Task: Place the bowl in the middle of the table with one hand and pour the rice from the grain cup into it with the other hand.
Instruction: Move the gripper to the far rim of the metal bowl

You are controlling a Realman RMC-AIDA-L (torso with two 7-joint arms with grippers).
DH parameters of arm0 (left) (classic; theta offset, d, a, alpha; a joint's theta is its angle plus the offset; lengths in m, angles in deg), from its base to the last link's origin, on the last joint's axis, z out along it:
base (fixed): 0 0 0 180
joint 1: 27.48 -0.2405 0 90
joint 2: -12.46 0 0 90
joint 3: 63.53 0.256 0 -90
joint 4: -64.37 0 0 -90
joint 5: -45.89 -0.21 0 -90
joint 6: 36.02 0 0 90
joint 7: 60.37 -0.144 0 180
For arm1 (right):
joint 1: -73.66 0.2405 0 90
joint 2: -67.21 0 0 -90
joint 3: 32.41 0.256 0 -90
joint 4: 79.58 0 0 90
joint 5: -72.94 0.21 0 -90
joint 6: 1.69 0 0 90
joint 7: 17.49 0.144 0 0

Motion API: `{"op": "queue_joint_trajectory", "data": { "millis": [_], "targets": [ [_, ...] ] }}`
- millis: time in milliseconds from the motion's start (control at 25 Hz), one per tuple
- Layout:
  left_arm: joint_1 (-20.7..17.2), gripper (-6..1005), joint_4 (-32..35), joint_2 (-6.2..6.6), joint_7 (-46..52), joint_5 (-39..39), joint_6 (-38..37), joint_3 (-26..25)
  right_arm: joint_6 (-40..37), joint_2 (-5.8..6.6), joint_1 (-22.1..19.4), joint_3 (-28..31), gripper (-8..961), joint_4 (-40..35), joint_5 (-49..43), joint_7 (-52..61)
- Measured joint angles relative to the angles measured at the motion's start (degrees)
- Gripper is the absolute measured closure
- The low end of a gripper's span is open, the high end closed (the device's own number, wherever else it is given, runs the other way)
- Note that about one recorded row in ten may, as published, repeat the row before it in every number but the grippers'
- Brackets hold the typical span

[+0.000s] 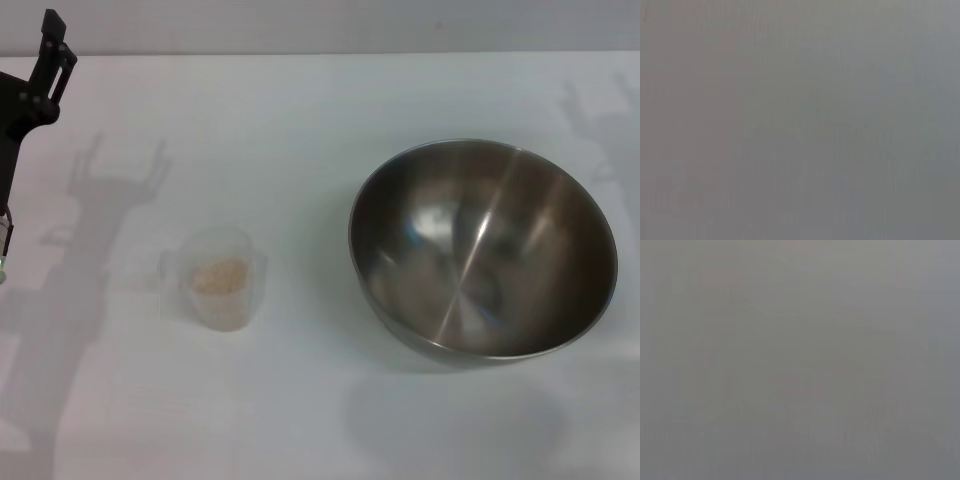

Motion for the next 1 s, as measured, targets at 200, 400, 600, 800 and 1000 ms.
{"op": "queue_joint_trajectory", "data": {
  "millis": [200,400,600,800,1000],
  "targets": [
    [-0.1,158,0.1,-0.12,0.1,0.2,-0.8,-0.1,-1.4,0.00,-0.1,0.2,214,-0.5,0.0,-6.8],
    [-0.2,159,0.2,-0.10,-0.3,0.1,-1.0,0.0,-1.9,0.15,-0.7,0.4,214,-2.4,0.0,-13.7],
    [-0.4,161,0.3,-0.07,-0.4,0.3,-1.0,-0.1,-2.1,0.06,-1.2,-0.1,213,-4.2,-0.3,-21.0],
    [-0.4,162,0.4,-0.04,-0.5,0.3,-0.8,-0.1,5.3,0.19,0.7,-0.1,213,-6.9,-0.1,-18.1],
    [-0.4,163,0.4,-0.04,-0.5,0.4,-0.7,-0.1,30.9,0.22,-1.7,-2.9,214,-25.4,-0.5,-7.5]
  ]
}}
